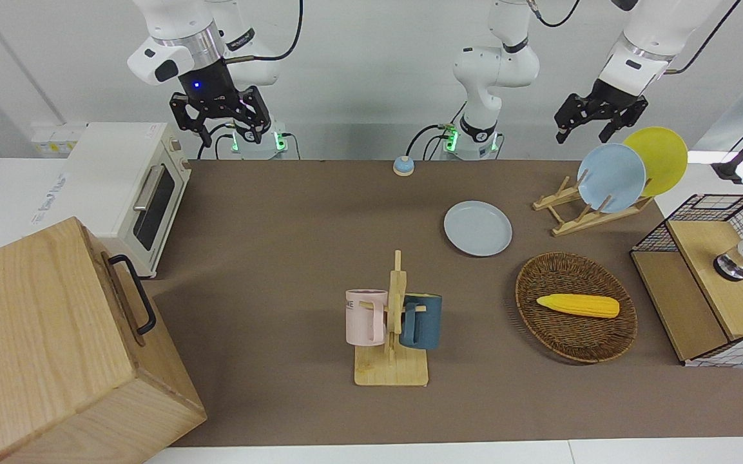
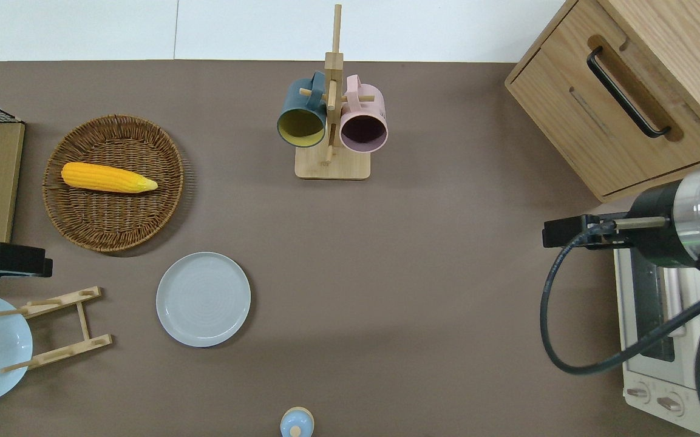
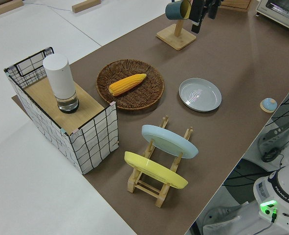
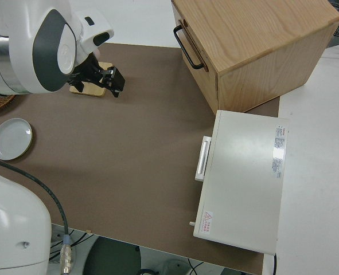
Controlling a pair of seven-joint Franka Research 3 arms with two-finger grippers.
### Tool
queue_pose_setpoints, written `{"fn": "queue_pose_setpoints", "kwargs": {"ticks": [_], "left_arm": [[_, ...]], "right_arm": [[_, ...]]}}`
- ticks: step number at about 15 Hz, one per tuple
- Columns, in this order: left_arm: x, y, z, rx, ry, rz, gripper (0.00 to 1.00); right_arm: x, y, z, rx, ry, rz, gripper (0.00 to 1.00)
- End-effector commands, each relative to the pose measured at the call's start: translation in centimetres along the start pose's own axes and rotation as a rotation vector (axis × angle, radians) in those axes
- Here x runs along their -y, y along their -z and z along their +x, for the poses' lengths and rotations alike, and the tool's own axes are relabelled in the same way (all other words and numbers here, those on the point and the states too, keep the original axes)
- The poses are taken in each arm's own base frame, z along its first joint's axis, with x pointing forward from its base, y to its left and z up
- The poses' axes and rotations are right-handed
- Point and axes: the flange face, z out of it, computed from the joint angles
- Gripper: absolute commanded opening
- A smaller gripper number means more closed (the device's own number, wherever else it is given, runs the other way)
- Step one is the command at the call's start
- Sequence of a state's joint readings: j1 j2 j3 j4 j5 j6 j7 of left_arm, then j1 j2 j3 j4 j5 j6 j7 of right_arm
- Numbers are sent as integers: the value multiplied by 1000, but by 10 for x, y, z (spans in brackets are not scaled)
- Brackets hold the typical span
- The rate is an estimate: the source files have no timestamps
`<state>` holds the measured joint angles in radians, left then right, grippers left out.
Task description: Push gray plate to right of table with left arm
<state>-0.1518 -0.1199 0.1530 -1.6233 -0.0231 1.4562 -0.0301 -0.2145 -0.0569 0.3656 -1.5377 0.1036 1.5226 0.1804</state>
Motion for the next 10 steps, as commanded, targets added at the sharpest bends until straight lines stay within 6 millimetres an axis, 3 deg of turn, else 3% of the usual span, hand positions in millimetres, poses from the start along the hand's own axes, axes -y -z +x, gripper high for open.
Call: {"fn": "queue_pose_setpoints", "kwargs": {"ticks": [1,10], "left_arm": [[-1,3,-1,4,-8,27,991],[0,0,-2,8,-7,26,991]], "right_arm": [[0,3,1,0,-4,18,996],[0,3,1,0,-4,18,996]]}}
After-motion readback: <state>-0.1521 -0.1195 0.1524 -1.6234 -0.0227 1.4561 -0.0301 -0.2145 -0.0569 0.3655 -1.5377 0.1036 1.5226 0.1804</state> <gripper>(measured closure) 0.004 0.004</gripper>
